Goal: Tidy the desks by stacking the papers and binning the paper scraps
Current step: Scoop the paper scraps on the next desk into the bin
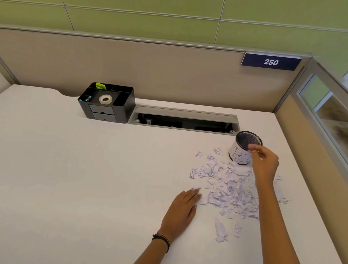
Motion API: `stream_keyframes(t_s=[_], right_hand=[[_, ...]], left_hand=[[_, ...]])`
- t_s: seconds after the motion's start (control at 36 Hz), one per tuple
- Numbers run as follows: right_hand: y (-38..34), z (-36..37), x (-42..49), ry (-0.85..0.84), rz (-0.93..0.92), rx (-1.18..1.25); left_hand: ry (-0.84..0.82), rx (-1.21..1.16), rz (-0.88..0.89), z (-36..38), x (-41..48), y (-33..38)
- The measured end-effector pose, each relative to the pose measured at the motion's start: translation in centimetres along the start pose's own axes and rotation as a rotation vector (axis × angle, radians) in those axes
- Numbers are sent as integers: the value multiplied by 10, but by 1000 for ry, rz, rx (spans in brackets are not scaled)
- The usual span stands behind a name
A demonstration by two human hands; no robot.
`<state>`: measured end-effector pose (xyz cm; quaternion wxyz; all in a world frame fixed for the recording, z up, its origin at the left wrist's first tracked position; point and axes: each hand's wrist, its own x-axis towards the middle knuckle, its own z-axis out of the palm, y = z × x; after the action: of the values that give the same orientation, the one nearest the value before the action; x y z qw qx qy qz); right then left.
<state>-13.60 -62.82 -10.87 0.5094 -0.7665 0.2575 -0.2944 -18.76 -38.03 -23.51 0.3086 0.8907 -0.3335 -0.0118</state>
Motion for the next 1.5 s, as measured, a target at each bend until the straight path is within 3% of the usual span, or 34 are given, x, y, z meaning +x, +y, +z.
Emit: stream_keyframes(t_s=[0.17,0.36,0.47,0.58,0.89,1.06,1.33,1.5], right_hand=[[23,0,-29,-328,2,-186],[62,-1,-50,-530,85,-481],[65,-2,-55,-667,76,-733],[64,-2,-63,-657,36,-789],[61,2,-61,-587,44,-643],[54,1,-64,-749,18,-671],[60,4,-65,-673,-9,-675],[62,-5,-53,-596,73,-600]], left_hand=[[33,-23,-20,0,0,2],[40,-59,-58,2,11,12],[-6,5,26,5,22,22],[11,49,106,5,31,33],[2,-26,39,4,46,30],[82,-108,-33,-4,56,27],[303,-660,-425,-3,85,27],[352,-812,-505,1,107,32]])
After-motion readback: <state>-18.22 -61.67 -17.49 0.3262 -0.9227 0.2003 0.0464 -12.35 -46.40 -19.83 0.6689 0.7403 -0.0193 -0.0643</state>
